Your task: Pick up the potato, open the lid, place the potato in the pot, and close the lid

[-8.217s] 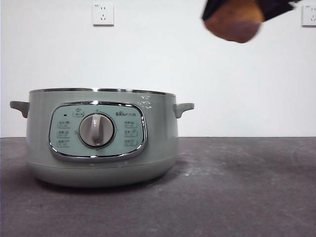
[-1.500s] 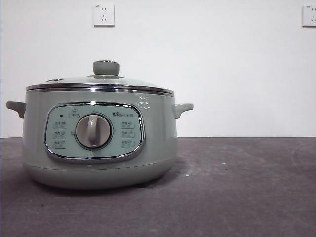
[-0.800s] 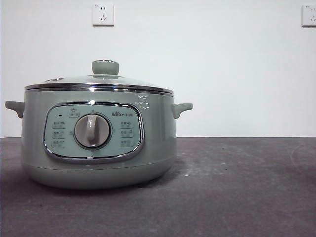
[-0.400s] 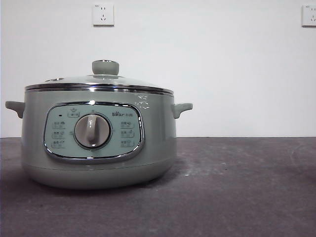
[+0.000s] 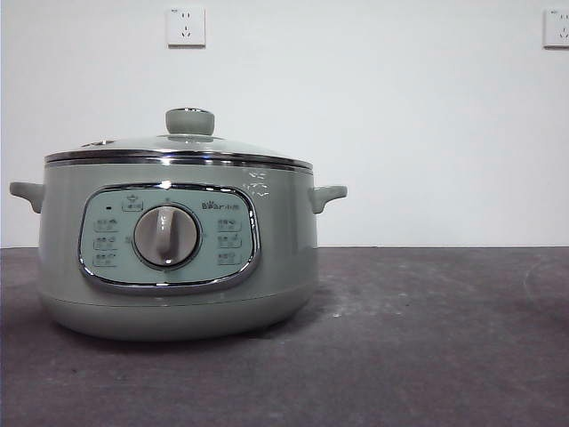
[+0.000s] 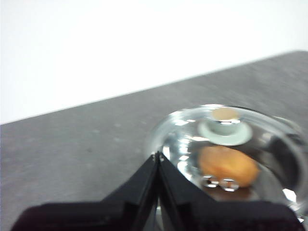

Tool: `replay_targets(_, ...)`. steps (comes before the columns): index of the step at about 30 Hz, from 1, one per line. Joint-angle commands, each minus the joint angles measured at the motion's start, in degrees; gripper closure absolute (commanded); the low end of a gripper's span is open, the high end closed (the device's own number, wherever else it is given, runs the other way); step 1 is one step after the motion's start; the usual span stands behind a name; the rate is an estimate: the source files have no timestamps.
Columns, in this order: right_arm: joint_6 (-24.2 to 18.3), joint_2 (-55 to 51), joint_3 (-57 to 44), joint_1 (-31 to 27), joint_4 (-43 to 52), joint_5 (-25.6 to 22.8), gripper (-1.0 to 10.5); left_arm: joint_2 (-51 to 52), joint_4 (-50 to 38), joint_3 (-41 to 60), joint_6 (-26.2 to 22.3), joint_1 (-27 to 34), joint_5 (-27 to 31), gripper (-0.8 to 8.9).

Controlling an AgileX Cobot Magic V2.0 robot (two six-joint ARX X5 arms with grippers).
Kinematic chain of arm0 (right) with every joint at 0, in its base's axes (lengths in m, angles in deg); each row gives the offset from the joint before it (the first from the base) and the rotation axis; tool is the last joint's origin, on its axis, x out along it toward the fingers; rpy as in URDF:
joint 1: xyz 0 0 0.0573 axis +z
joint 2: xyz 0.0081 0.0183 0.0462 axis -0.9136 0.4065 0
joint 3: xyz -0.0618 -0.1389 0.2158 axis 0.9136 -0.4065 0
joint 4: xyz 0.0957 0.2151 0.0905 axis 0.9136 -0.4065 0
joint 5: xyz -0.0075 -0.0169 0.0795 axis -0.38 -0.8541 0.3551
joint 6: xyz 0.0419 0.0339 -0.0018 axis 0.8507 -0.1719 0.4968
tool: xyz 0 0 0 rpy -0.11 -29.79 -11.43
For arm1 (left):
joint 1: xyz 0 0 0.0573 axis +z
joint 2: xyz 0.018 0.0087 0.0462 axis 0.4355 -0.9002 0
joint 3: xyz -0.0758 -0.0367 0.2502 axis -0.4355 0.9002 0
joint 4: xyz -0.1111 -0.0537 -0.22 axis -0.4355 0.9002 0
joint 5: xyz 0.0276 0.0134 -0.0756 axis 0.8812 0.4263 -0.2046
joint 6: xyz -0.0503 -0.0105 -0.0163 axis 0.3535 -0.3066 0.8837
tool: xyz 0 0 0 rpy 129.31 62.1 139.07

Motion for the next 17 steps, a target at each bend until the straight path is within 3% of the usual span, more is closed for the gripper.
replay_targets(1, 0.7, -0.1, -0.2, 0.0, 0.3, -0.2, 9.5, 3.9, -5.0, 7.3, -0.7, 4.6, -2.8, 8.16)
replay_targets(8, 0.7, -0.1, -0.2, 0.0, 0.3, -0.2, 9.5, 12.1, -8.2, 20.8, -0.6, 11.9, -5.2, 8.16)
replay_targets(17, 0.7, -0.1, -0.2, 0.0, 0.3, -0.2, 9.5, 17.0, -9.2, 28.5, -0.7, 13.6, -5.1, 8.17)
